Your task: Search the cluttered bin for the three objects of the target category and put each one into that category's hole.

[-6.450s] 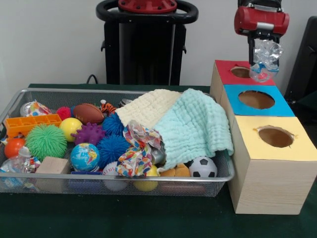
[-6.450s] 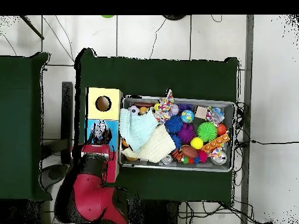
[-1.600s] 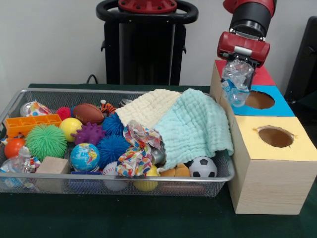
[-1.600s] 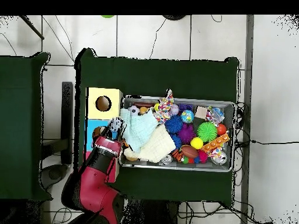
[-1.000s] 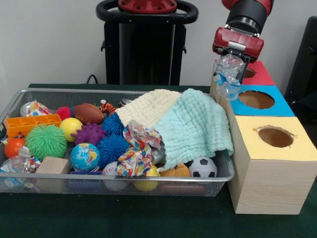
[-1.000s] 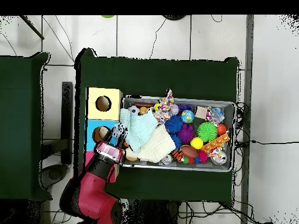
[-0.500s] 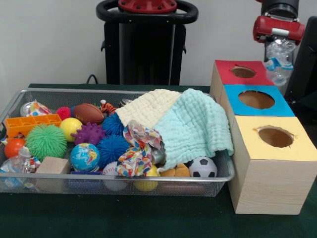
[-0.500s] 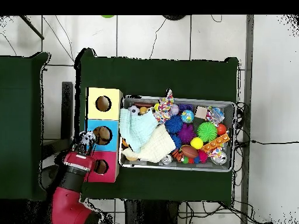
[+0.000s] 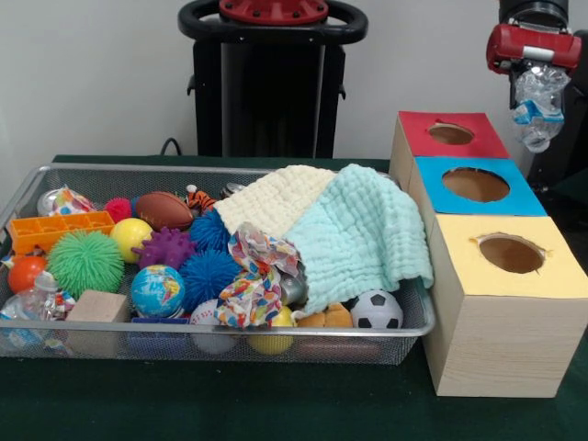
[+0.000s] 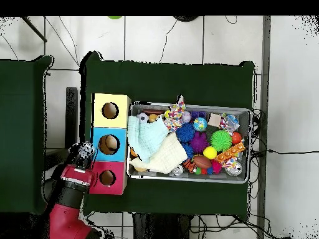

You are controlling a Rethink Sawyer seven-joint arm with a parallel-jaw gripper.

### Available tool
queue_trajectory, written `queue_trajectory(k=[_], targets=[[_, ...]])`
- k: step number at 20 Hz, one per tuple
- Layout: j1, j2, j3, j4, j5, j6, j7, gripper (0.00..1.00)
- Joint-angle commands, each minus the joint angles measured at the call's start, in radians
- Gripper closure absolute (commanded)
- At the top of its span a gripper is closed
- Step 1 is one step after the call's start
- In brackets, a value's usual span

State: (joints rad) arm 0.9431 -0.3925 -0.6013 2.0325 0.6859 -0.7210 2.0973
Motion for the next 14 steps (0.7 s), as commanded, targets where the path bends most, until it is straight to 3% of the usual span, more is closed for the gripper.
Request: queue_trajectory(k=[1, 14], targets=[[-0.060, 0.028, 0.097, -0.014, 0.002, 0.072, 0.131, 1.00], [-0.112, 0.016, 0.093, -0.021, -0.066, 0.060, 0.118, 1.00]])
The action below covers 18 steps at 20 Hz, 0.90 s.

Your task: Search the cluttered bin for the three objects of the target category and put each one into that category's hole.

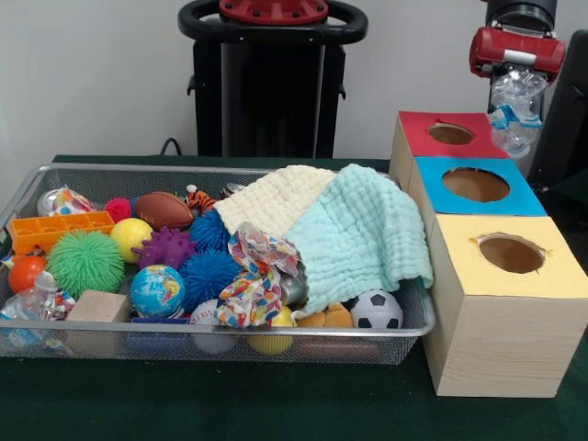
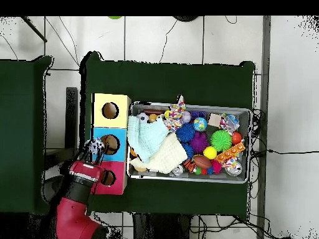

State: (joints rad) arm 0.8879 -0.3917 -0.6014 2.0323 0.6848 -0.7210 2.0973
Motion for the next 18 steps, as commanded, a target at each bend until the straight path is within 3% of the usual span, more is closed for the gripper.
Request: queue_trajectory(k=[1, 8, 18], targets=[[-0.063, 0.013, 0.093, -0.022, -0.073, 0.059, 0.118, 1.00], [-0.104, 0.023, 0.101, -0.034, -0.128, 0.024, 0.136, 1.00], [-0.109, 0.046, 0.106, -0.041, -0.122, 0.000, 0.143, 1.00]])
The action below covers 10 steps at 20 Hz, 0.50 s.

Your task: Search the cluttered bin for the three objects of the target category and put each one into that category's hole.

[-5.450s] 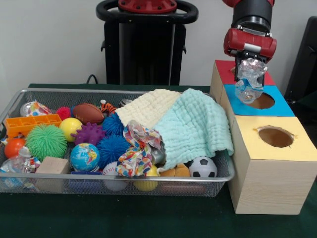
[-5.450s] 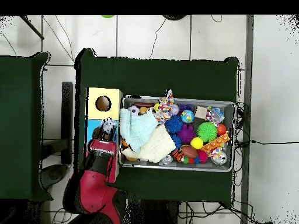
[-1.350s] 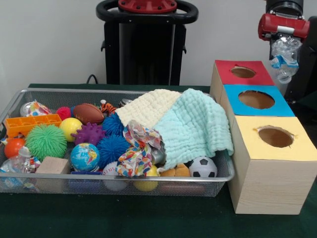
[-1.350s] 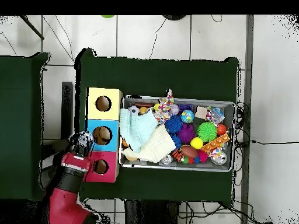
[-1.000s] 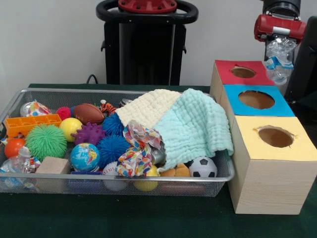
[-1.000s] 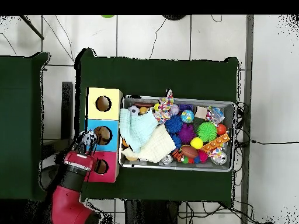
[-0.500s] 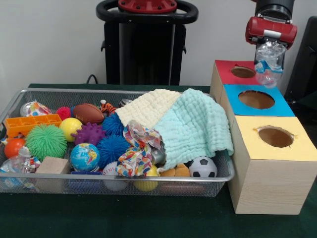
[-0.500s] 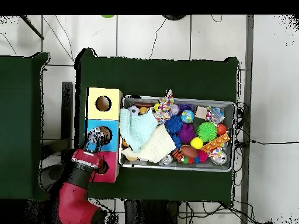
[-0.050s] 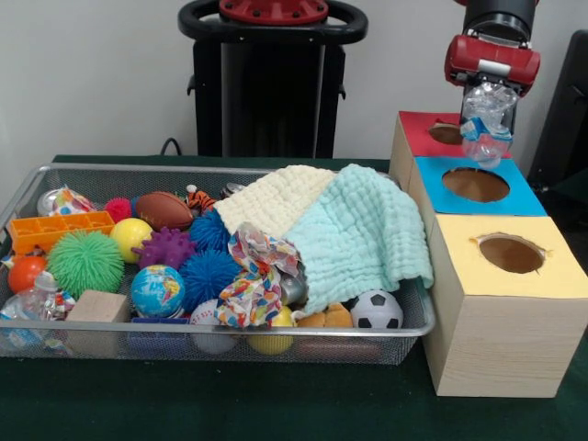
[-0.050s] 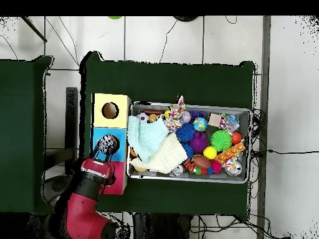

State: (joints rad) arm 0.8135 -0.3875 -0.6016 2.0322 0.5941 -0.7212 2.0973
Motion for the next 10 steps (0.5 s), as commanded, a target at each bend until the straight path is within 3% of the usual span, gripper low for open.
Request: queue_trajectory(k=[1, 10], targets=[[-0.034, 0.047, 0.107, -0.042, -0.028, -0.004, 0.145, 1.00], [-0.023, 0.086, 0.115, -0.055, 0.003, -0.026, 0.157, 1.00]])
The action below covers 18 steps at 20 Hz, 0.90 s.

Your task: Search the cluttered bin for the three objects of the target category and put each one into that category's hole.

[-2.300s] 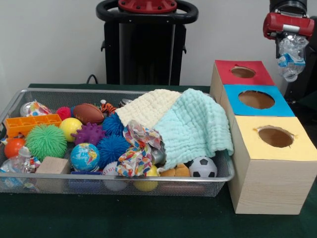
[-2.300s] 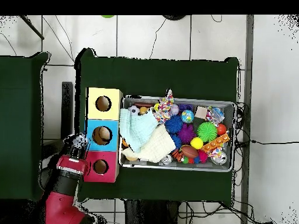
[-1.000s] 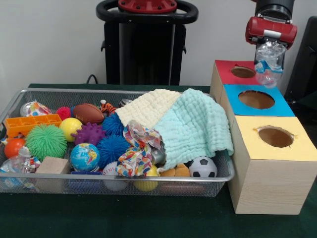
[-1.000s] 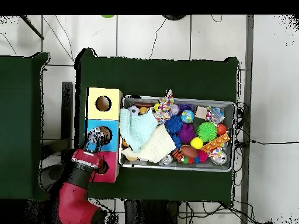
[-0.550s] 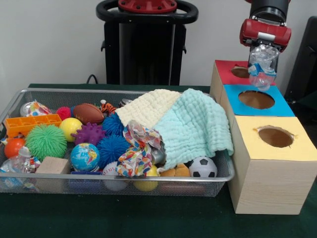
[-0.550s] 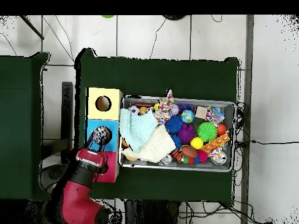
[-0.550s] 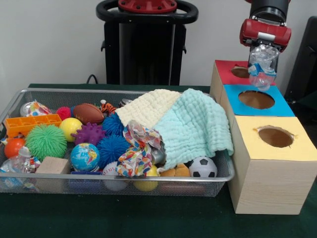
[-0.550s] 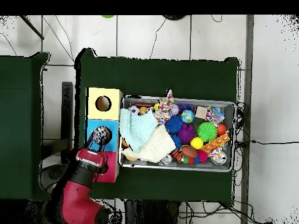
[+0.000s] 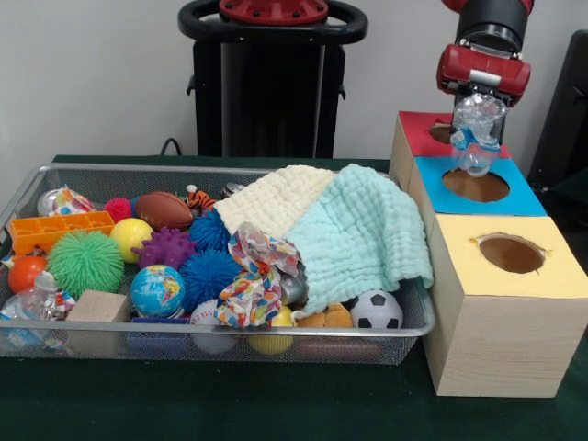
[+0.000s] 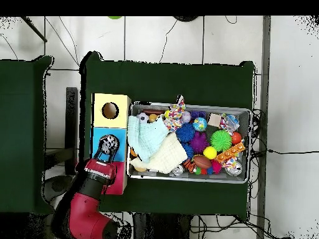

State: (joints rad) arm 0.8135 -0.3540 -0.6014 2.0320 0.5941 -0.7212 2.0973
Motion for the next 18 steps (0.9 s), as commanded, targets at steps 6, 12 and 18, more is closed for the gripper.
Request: queue_trajectory(k=[6, 12, 18], targets=[[-0.011, 0.064, 0.109, -0.062, 0.018, -0.023, 0.149, 1.00], [-0.014, 0.052, 0.112, -0.062, 0.004, 0.003, 0.145, 1.00], [-0.009, 0.045, 0.112, -0.063, 0.004, 0.022, 0.133, 0.00]])
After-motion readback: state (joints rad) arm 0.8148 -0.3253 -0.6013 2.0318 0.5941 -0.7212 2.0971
